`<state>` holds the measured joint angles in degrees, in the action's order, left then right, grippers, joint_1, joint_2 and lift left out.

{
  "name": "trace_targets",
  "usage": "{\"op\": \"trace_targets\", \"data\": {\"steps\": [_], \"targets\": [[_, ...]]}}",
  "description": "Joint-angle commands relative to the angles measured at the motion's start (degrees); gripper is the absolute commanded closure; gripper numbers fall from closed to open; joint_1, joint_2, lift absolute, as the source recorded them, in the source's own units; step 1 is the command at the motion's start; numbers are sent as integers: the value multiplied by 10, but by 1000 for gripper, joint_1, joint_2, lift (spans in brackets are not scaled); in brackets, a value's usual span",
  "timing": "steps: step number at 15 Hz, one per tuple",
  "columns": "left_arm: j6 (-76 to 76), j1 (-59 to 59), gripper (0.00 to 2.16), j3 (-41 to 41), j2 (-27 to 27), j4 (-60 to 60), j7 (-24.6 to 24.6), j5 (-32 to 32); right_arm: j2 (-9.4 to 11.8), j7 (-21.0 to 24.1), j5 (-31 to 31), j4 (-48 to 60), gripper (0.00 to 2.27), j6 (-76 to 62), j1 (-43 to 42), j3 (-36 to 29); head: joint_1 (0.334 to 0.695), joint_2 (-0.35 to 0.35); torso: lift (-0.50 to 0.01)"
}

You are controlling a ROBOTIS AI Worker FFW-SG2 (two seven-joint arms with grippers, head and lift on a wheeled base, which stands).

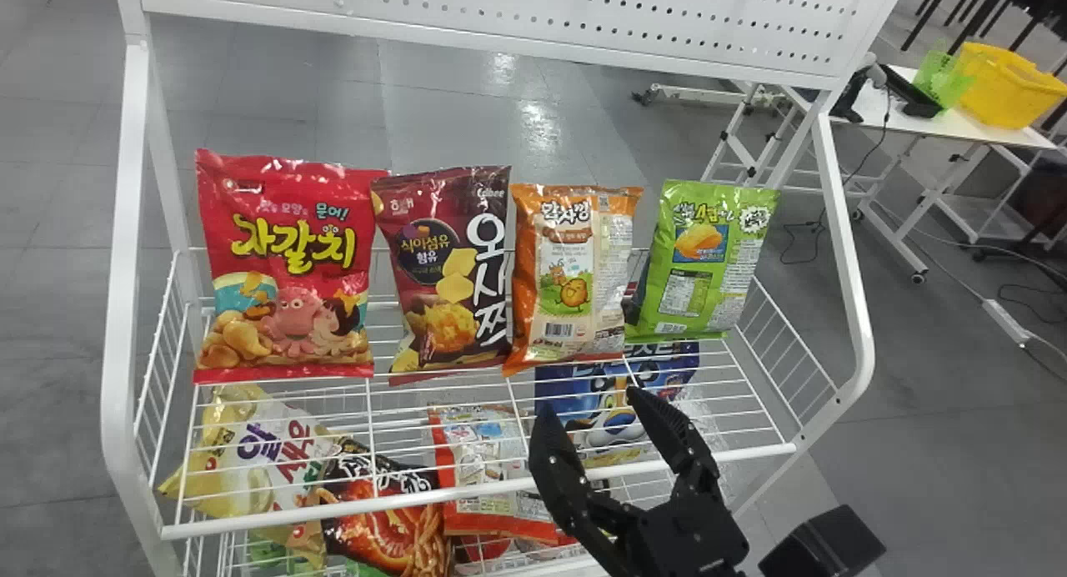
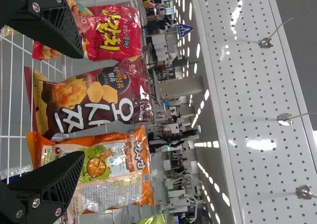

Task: Hold basket handle with left hand then pick Jagalchi snack with right hand and place into basket

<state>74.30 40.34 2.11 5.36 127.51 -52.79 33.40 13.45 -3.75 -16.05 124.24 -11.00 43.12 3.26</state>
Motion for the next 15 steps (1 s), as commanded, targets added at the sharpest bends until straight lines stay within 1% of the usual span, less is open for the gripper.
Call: {"op": "trace_targets", "data": {"steps": [1, 8, 10, 13, 15], "targets": [[-3, 0, 1234, 0, -3, -2, -1, 0, 2, 3, 0, -1, 120, -3, -1, 0, 695, -350, -10], [-3, 4, 1234, -1, -2, 2, -3, 0, 5, 6, -3, -1, 120, -10, -3, -1, 695, -350, -10], [-3, 5, 1234, -1, -2, 4, -4, 0, 5, 6, -2, -4, 120, -8, -15, 3, 695, -350, -10], [-2, 7, 1234, -4, -2, 4, -1, -2, 3, 6, 9, -14, 120, 13, -53, 29, 695, -350, -10], [-3, 6, 1234, -10, -2, 4, 1, -4, 2, 18, 31, -15, 120, 39, -81, 55, 695, -350, -10]]}}
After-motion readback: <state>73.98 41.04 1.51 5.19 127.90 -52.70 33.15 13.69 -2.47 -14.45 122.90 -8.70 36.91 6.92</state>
